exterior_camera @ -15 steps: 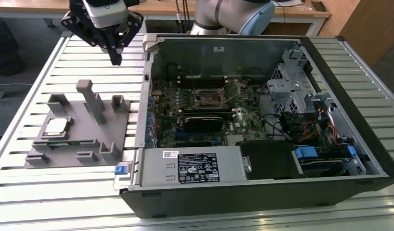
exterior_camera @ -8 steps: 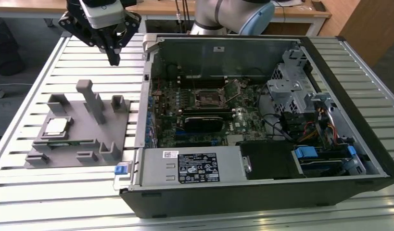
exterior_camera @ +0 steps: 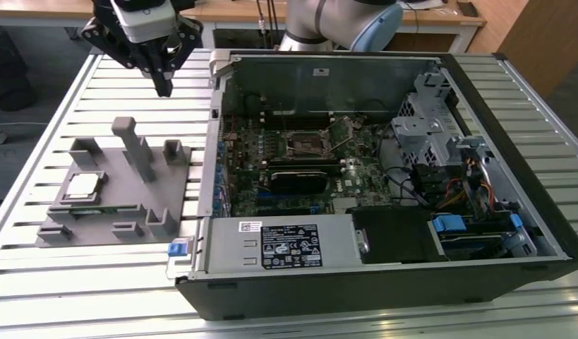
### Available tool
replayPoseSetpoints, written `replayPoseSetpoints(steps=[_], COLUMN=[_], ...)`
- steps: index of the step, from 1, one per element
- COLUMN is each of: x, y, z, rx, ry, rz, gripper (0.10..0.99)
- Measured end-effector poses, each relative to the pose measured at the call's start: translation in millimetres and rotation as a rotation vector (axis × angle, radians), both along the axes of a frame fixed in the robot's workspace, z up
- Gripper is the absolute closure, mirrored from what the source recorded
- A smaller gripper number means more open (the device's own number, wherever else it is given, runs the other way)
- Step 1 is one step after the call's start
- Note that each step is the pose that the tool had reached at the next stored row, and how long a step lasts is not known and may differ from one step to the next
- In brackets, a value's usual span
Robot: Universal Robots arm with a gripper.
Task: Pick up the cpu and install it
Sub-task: 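Reach for the cpu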
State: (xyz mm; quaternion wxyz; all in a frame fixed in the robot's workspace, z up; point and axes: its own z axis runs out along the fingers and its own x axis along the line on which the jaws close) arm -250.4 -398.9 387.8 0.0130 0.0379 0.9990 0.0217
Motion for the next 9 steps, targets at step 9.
replayPoseSetpoints(steps=[9], x=[-3.2], y=[0.0], z=[-0.6], rx=[0.0], ry=[0.0], rz=[0.0], gripper=[0.98])
